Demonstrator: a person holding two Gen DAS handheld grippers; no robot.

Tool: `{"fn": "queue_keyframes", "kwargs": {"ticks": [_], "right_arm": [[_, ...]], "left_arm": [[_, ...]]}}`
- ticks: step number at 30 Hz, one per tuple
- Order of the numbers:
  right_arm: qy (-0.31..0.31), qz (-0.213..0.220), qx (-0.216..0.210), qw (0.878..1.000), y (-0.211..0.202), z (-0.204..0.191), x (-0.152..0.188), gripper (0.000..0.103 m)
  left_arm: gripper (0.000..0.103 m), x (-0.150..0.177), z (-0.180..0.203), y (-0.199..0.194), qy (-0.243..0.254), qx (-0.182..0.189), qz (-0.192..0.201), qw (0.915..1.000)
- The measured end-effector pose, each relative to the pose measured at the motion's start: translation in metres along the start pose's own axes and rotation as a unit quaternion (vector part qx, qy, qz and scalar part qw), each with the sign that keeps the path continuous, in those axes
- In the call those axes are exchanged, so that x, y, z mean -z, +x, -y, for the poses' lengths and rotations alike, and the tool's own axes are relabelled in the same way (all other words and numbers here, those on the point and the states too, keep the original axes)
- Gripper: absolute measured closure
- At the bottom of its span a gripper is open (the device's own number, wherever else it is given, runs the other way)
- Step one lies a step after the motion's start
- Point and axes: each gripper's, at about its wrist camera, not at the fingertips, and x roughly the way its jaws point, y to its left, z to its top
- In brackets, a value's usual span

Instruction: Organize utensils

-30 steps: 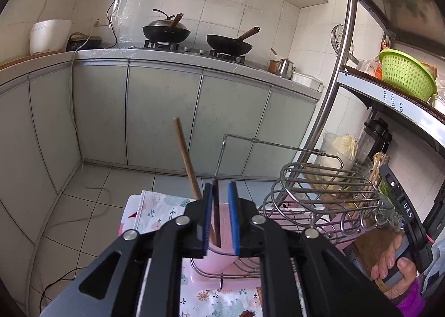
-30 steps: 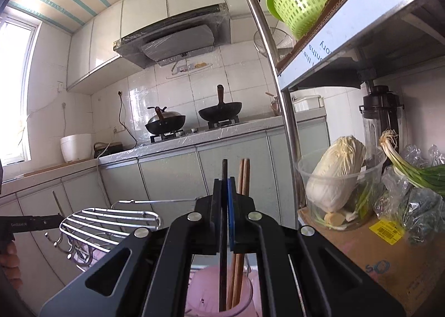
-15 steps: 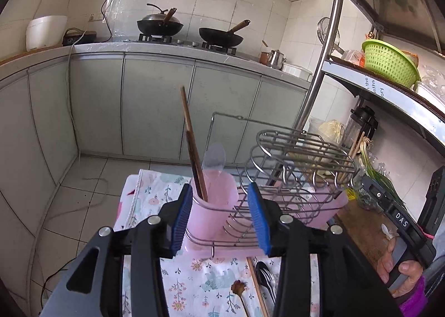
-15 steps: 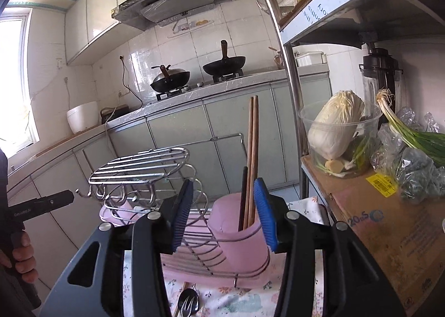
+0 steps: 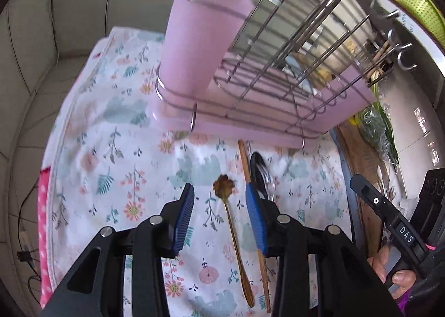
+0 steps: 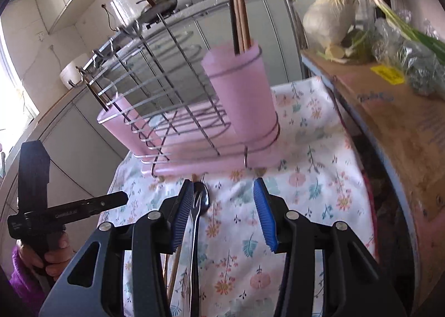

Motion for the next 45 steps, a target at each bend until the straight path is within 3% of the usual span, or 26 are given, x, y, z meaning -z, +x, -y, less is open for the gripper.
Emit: {"fn": "queue_keyframes", "kwargs": {"ticks": [6, 15, 22, 28, 33, 45], "right_arm": [[0.036, -0.081, -0.016, 0.996, 0.025, 0.013, 0.017, 0.072], [0.028, -0.092, -0.017, 0.995, 0.028, 0.01, 0.024, 0.075], [0.022, -0.111, -0.025, 0.993, 0.036, 0.005, 0.022, 0.078], [0.02, -0.152, -0.048, 0.987, 0.059, -0.009, 0.017, 0.08], [0.006, -0.183, -0.035, 0.983, 0.086, -0.022, 0.011, 0.08], [-0.019, -0.198, 0.0, 0.98, 0.124, -0.048, 0.007, 0.08]], "left_arm": [[0.076, 0.002, -0.001, 0.04, -0.032, -0.002, -0.071, 0.997], [0.088, 0.001, 0.025, 0.084, -0.009, -0.065, -0.111, 0.9917], [0.1, 0.001, 0.038, 0.088, 0.019, -0.098, -0.091, 0.9908], [0.1, 0.003, 0.02, 0.07, 0.002, -0.084, -0.083, 0.993], [0.1, 0.002, 0.007, 0.055, -0.012, -0.064, -0.075, 0.9951], [0.1, 0.0, -0.03, 0.019, -0.025, -0.029, -0.058, 0.9976]]}}
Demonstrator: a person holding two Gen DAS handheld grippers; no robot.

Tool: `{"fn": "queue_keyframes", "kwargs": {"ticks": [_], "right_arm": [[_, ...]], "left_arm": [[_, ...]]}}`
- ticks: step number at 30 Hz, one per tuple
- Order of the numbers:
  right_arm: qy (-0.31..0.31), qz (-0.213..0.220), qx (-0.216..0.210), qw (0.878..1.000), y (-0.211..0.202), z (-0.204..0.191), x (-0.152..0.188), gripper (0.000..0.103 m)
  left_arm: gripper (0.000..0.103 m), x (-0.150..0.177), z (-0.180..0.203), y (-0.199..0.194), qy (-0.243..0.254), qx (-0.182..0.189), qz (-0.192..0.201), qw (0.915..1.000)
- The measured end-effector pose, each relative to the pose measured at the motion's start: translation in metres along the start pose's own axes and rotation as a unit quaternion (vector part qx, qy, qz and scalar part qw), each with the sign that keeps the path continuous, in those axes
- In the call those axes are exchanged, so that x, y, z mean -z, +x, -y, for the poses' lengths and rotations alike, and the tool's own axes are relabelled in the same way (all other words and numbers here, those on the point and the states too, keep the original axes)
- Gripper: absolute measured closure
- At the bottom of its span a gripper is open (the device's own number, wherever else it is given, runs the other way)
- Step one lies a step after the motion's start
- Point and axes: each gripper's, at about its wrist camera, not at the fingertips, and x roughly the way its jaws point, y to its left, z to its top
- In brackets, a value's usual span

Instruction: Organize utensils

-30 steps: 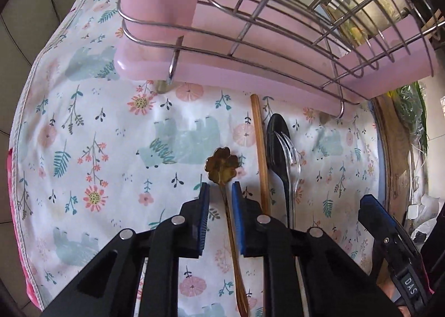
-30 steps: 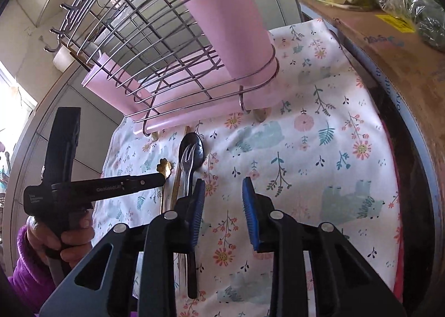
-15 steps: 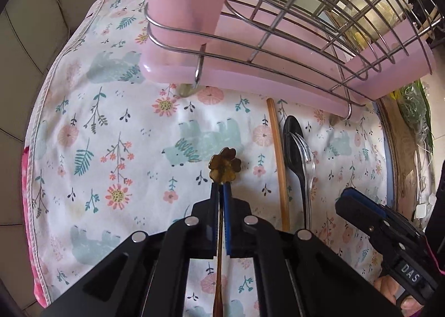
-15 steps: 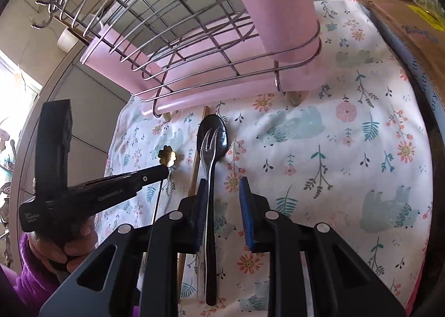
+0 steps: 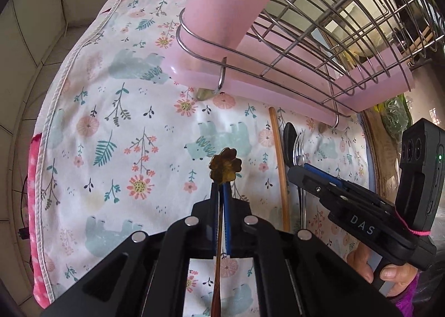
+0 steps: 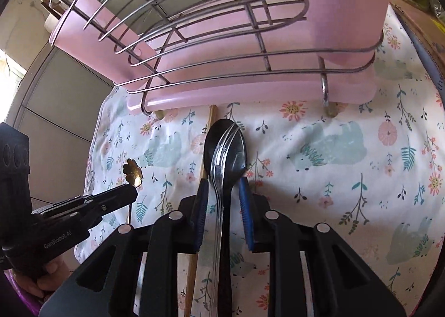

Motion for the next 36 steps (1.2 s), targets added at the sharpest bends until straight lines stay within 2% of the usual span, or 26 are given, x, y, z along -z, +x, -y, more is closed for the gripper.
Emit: {"fn": "queue_keyframes", "kwargs": {"ticks": [2, 3, 5, 8, 17, 20, 26, 32, 36], "right_arm": [[-0.017, 0.008, 0.018, 1.0, 0.002, -0.005, 0.001, 0.08], [-0.025, 0.015, 0.026, 0.999, 0.002, -0.008, 0.001, 0.085], [-0.032, 0.024, 0.029, 0.999, 0.001, -0.011, 0.002, 0.09], [-0.032, 0.041, 0.026, 0.998, -0.005, -0.01, 0.004, 0.091], [-0.024, 0.112, -0.029, 0.993, -0.061, 0.002, 0.018, 0.092], [-0.03, 0.096, -0.03, 0.994, -0.059, 0.007, 0.019, 0.092], [-0.009, 0.035, -0.008, 0.999, -0.02, 0.021, 0.017, 0.092], [-0.018, 0.039, 0.005, 0.999, -0.018, 0.023, 0.016, 0.092], [-0.014, 0.051, 0.006, 0.999, -0.037, 0.033, 0.015, 0.091]], "left_arm": [[0.1, -0.001, -0.002, 0.0, -0.004, 0.001, 0.002, 1.0], [0.1, -0.001, -0.006, -0.003, -0.006, 0.002, 0.004, 1.0], [0.1, 0.0, -0.012, -0.006, -0.008, 0.005, 0.007, 0.9999], [0.1, 0.002, -0.022, -0.021, -0.007, 0.009, 0.016, 0.9998], [0.1, 0.004, -0.019, -0.067, 0.015, 0.019, 0.076, 0.9968], [0.1, 0.006, -0.005, -0.066, 0.017, 0.02, 0.08, 0.9964], [0.1, 0.004, 0.008, -0.051, 0.018, 0.023, 0.077, 0.9966], [0.1, -0.002, 0.002, -0.047, 0.014, 0.026, 0.077, 0.9966], [0.1, -0.005, -0.001, -0.044, 0.012, 0.031, 0.075, 0.9967]]}}
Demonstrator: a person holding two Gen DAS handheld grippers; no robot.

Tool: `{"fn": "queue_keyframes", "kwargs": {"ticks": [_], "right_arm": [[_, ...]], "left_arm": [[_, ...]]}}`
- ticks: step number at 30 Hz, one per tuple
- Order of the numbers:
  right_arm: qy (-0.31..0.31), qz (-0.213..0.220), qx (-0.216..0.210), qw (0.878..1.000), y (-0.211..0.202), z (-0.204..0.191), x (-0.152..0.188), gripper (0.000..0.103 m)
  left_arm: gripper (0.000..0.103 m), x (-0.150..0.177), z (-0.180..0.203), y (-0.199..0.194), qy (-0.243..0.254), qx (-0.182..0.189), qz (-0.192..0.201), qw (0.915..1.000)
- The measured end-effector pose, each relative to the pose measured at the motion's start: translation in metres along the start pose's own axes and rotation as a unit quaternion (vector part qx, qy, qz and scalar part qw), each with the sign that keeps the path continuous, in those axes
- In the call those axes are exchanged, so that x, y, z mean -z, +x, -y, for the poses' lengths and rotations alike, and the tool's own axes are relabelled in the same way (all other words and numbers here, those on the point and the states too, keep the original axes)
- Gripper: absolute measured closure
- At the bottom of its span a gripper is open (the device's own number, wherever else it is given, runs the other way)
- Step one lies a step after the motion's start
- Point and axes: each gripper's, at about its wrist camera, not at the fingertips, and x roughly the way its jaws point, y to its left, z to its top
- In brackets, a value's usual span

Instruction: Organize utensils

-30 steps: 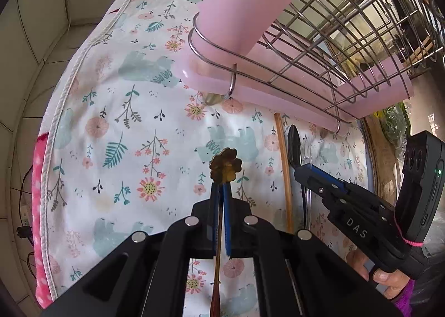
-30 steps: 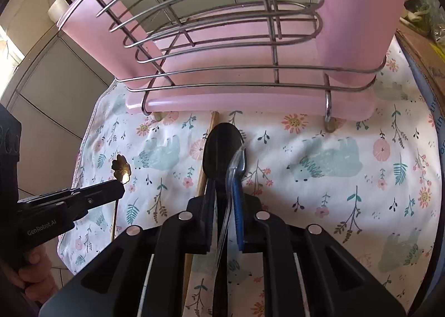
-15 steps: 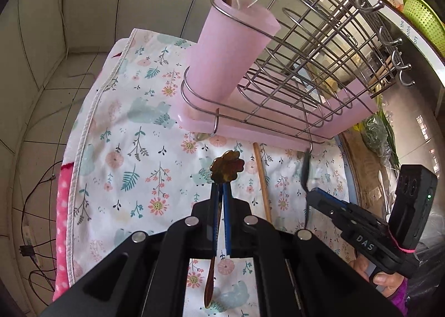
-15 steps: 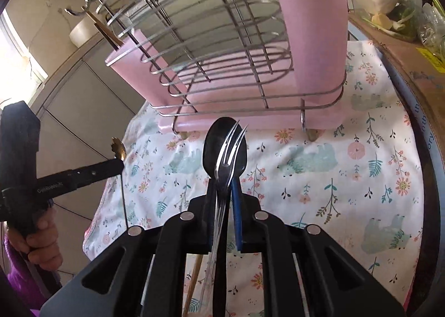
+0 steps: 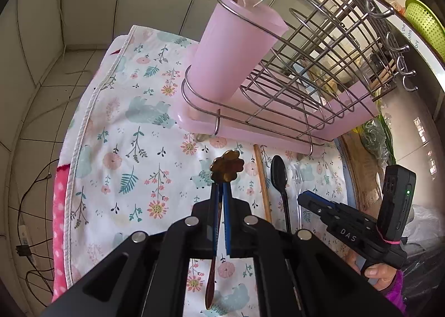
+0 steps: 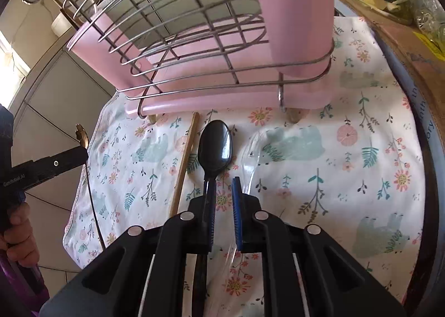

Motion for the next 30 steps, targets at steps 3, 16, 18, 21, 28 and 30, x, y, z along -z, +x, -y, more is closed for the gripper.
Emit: {"fn": "queue_keyframes", "kwargs": {"ticks": [3, 16, 18, 21, 28, 30], "right_arm": [[0.009, -0.012, 0.011, 1.0, -0.002, 0.008, -0.008, 0.086], [0.013, 0.002, 0.012, 1.0, 0.016, 0.008, -0.012, 0.099], [0.001, 0.035, 0.007, 0.999, -0.003, 0.004, -0.009, 0.099], [-0.021, 0.099, -0.003, 0.995, -0.04, -0.007, -0.008, 0.099], [-0.068, 0.288, -0.006, 0.955, -0.144, -0.031, -0.023, 0.099], [-0.073, 0.337, -0.009, 0.939, -0.167, -0.036, -0.031, 0.099]], "left_arm": [[0.1, -0.002, -0.001, 0.003, -0.004, 0.001, -0.002, 1.0], [0.1, -0.004, 0.004, -0.012, 0.01, 0.002, 0.029, 0.9995], [0.1, -0.006, 0.006, -0.021, 0.013, 0.007, 0.048, 0.9988], [0.1, -0.011, 0.012, -0.042, 0.016, 0.016, 0.089, 0.9958], [0.103, -0.035, 0.038, -0.113, 0.047, 0.028, 0.22, 0.974], [0.103, -0.043, 0.048, -0.129, 0.062, 0.022, 0.252, 0.9654]]}}
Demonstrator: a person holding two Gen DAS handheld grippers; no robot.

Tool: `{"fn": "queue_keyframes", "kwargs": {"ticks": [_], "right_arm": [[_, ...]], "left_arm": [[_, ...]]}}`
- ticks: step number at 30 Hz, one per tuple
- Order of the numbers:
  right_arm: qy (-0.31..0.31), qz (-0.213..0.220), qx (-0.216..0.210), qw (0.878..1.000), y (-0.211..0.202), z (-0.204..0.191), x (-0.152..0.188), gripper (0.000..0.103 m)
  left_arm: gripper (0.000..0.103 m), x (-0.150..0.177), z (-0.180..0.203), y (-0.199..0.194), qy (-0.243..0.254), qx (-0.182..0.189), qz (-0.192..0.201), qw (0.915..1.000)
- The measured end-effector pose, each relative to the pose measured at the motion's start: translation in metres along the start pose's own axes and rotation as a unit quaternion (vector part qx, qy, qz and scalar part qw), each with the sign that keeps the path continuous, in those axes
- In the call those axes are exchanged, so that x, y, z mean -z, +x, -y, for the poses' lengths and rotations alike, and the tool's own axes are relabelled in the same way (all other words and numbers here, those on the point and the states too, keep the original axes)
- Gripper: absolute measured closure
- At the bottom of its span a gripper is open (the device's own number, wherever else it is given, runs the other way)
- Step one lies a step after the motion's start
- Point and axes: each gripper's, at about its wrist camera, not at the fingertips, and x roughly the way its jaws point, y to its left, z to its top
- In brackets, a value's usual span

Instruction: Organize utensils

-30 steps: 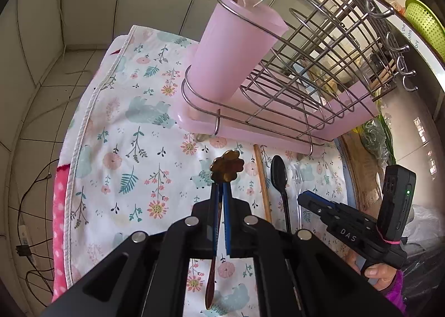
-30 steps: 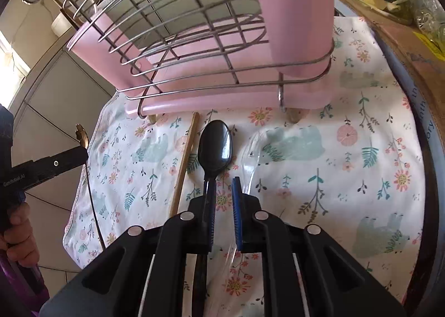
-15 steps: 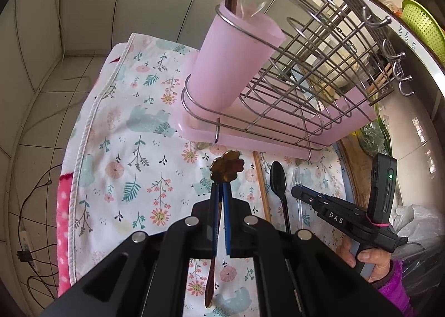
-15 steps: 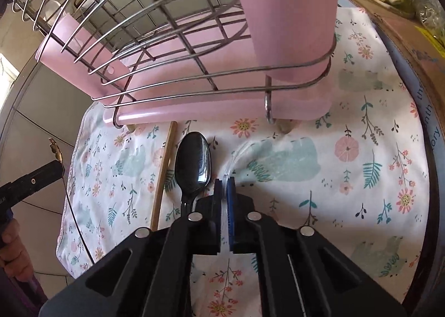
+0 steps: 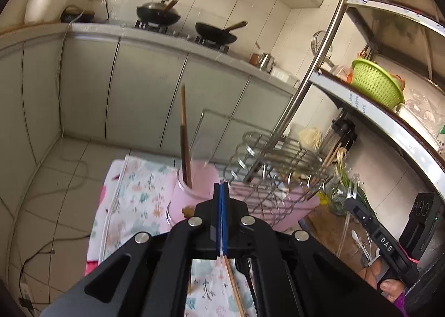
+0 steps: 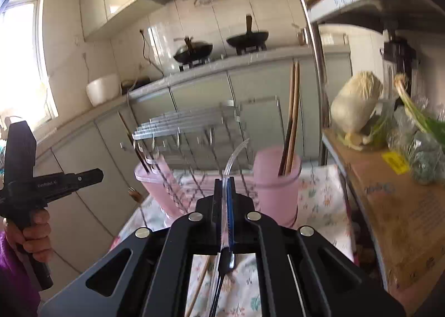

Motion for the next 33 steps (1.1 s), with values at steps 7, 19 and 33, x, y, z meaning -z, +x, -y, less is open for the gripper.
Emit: {"fn": "queue_keyframes", "kwargs": {"ticks": [7, 19, 33], "right_arm": [[0.009, 0.026, -0.008, 1.0, -0.006, 0.01, -0.021, 0.099], [0.029, -0.034, -0.003, 0.999, 0.019, 0.02, 0.015, 0.1], [0.046, -0.057, -0.001, 0.997, 0.032, 0.03, 0.024, 0.1]], "left_arm": [[0.097, -0.001, -0.014, 0.014, -0.015, 0.014, -0.04, 0.999], [0.081, 0.074, -0.137, 0.143, -0.182, -0.071, -0.265, 0.9443], [0.09, 0.077, -0.139, 0.204, -0.17, -0.126, -0.282, 0.9358]]}}
